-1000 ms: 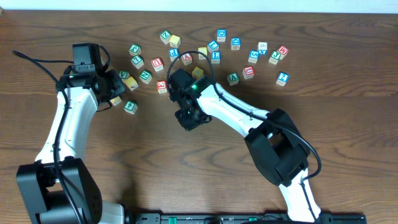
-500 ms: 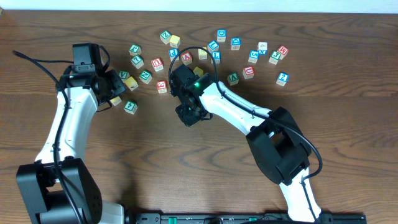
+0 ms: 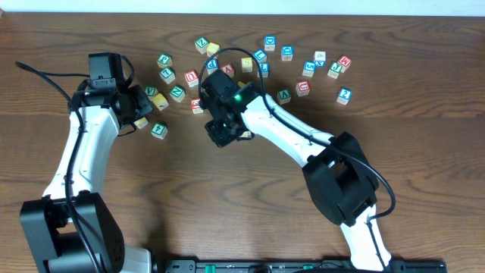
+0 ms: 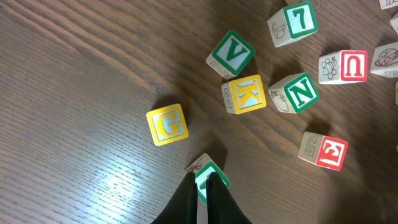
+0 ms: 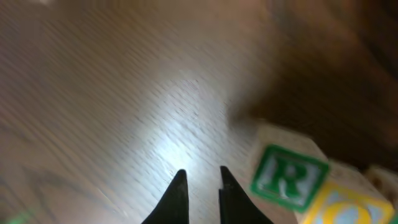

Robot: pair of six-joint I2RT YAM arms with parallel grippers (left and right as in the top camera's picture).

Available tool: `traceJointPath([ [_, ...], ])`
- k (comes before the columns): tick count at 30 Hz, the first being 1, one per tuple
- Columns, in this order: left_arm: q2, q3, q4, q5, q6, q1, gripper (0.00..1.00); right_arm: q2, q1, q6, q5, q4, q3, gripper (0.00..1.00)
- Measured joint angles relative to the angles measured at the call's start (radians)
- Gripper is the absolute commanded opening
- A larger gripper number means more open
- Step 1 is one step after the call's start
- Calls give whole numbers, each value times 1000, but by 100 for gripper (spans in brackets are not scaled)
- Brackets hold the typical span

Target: Spell out ROBOT

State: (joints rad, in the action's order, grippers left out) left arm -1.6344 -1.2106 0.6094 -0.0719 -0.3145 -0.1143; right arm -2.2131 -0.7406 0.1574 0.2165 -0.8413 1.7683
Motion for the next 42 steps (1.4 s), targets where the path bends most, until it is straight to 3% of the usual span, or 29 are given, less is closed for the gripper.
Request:
traceJointPath([
  [6,0,0,0,0,0,0,8,-6,-23,74,-62,93,2,12],
  [21,0,0,9,0,0,0,8,-39,-25,270,-259,45,2,10],
  [33,0,0,10,0,0,0,8,-39,-24,349,-297,39,2,9],
  [37,0,0,10,0,0,0,8,-39,-22,360,-294,38,2,22],
  [42,0,0,10,0,0,0,8,-36,-13,357,-276,5,7,22],
])
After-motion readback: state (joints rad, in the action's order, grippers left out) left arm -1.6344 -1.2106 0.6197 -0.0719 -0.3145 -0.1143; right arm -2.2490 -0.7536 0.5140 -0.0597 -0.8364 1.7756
